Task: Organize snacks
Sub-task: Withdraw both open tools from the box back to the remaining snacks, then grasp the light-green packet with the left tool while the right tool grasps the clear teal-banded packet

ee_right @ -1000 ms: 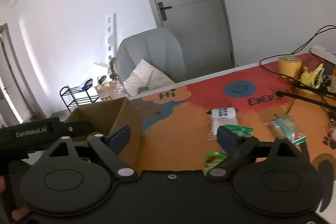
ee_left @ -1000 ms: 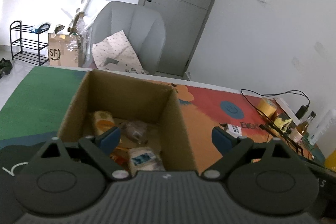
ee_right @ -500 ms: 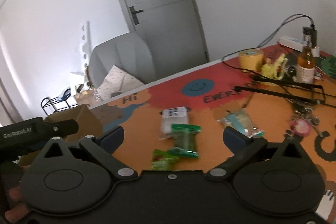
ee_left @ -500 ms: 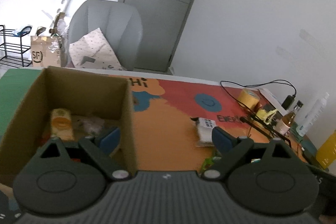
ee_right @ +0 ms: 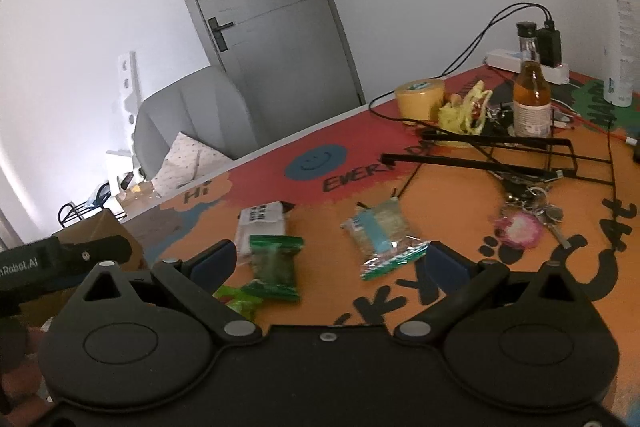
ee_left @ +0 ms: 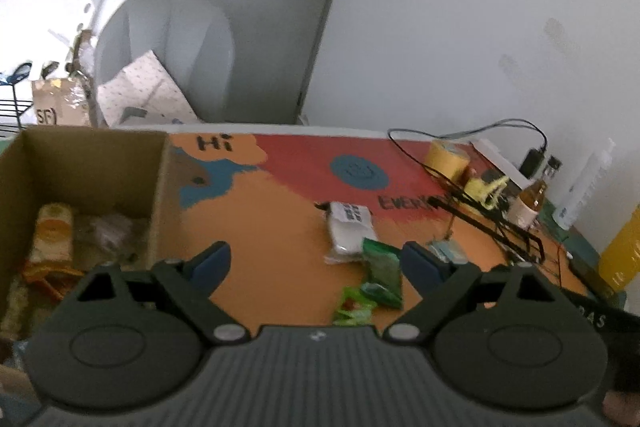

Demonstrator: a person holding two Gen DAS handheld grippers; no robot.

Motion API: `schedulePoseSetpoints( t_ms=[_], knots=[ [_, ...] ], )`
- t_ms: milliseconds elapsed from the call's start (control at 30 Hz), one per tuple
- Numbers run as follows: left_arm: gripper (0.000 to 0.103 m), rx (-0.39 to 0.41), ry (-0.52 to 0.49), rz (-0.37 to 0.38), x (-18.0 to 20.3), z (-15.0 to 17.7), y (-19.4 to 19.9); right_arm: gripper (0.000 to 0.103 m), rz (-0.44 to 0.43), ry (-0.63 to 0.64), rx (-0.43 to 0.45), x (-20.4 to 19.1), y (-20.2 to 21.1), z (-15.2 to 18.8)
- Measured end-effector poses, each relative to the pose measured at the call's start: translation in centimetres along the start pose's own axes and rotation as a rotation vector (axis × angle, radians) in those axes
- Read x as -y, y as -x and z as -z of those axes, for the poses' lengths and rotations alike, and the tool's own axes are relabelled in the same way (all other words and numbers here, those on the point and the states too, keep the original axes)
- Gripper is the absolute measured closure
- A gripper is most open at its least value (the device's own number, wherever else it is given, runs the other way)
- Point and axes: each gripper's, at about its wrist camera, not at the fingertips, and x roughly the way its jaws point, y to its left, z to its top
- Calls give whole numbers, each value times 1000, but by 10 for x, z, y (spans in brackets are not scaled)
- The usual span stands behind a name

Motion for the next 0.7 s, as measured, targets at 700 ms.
schedulePoseSetpoints(
  t_ms=[700],
  knots=[
    [45, -185, -36, -2, 29, 42, -78, 9, 16, 0, -53, 27, -34, 6]
  ],
)
